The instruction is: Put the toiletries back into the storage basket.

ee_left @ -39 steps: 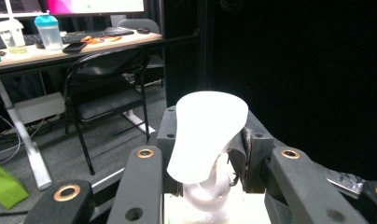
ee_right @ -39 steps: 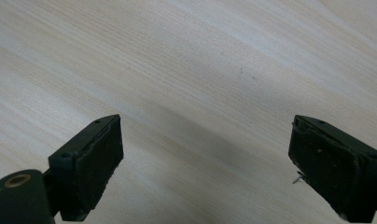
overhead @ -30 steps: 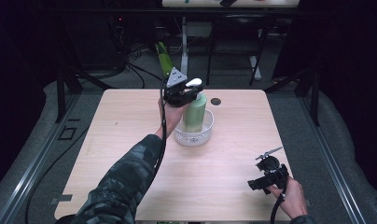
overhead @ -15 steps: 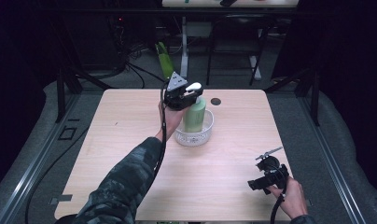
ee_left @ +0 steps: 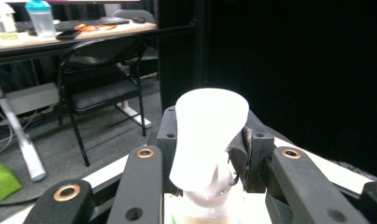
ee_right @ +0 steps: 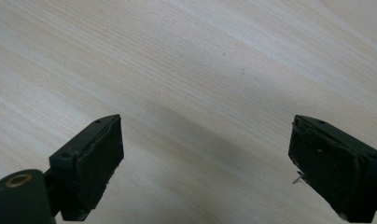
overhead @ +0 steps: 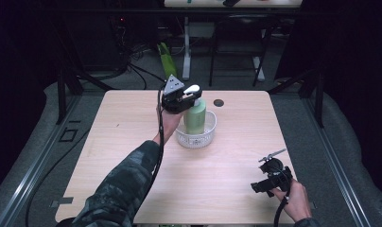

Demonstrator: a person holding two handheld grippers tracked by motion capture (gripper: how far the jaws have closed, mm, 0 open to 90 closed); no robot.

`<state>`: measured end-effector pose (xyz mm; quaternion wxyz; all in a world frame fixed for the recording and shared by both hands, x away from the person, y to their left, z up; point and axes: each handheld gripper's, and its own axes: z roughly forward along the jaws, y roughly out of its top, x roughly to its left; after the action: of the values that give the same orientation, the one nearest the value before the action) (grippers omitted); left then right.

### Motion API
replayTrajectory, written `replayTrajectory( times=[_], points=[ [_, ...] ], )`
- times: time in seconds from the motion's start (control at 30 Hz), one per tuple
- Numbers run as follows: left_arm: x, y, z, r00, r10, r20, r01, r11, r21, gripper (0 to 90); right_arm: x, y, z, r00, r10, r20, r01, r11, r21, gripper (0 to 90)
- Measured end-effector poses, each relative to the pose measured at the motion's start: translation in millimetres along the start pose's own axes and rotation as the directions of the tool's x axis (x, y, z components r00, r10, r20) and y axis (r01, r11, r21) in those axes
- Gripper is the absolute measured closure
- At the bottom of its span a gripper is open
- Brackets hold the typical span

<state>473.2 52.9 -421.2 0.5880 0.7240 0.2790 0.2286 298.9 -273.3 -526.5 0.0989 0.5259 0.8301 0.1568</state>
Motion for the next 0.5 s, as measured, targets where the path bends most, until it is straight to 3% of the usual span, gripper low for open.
replayTrajectory(
  times=[0.23, 0.5],
  points=[
    [0.4, 1.1, -0.9, 0.9999, -0.007, 0.012, 0.007, 0.9999, 0.013, 64.9, -1.1, -0.2, 0.0, 0.9999, -0.007, 0.009, 0.007, 1.0, 0.003, 9.9],
    [0.8, 9.8, -2.9, 0.999, -0.004, 0.044, 0.002, 0.9985, 0.055, 46.6, -0.2, -0.3, -0.1, 0.9999, -0.013, 0.003, 0.013, 1.0, 0.004, 9.9]
  ],
)
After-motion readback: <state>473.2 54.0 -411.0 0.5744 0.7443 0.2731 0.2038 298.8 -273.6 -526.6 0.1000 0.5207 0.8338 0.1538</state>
